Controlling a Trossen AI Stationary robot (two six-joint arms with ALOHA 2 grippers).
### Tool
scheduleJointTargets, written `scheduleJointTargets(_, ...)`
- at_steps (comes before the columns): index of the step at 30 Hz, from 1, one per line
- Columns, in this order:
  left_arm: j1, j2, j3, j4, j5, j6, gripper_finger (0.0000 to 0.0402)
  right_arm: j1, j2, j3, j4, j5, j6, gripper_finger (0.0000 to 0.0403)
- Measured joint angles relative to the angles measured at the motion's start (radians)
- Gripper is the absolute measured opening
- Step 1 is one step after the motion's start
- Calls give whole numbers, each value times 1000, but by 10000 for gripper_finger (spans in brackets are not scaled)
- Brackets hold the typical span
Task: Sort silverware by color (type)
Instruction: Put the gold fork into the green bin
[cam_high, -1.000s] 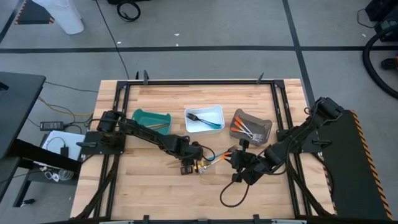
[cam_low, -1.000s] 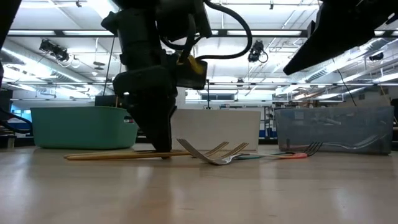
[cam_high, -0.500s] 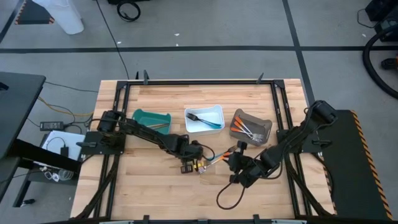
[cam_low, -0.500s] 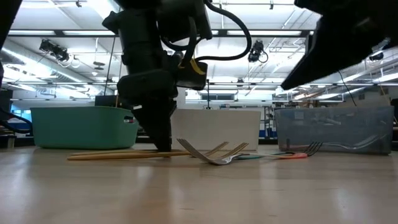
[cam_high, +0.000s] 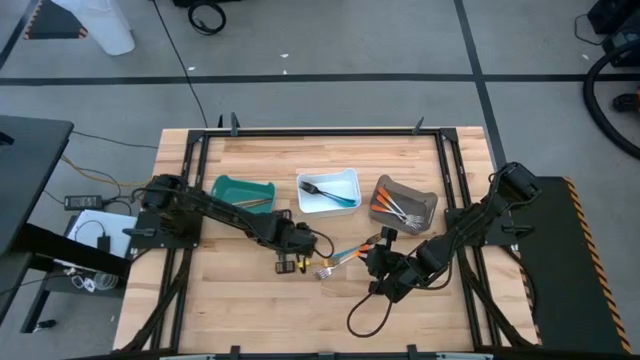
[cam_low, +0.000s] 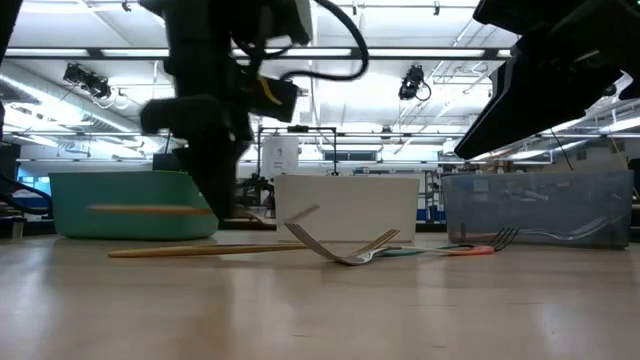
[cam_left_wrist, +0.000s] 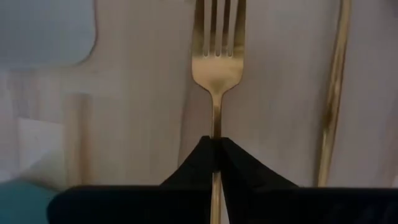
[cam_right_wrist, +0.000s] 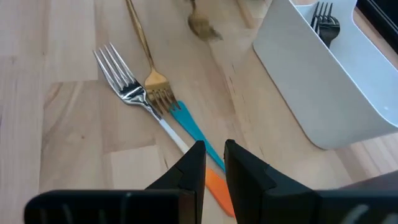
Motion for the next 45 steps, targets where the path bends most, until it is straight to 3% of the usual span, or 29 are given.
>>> scheduleJointTargets(9,-47,-94,1,-141,-189,137,19,0,0,0,4,0,15,66)
scheduleJointTargets(23,-60,-225,1,-374,-465,76,22,0,-1,0,7,0,30,66)
scheduleJointTargets(35,-12,-245,0,-498,-533,-3,23,8,-2,0,-34,-14,24,66)
scheduleJointTargets(45,7,-325,-158,-398,-499,48,24,-28,-52,0,-116,-65,-72,66)
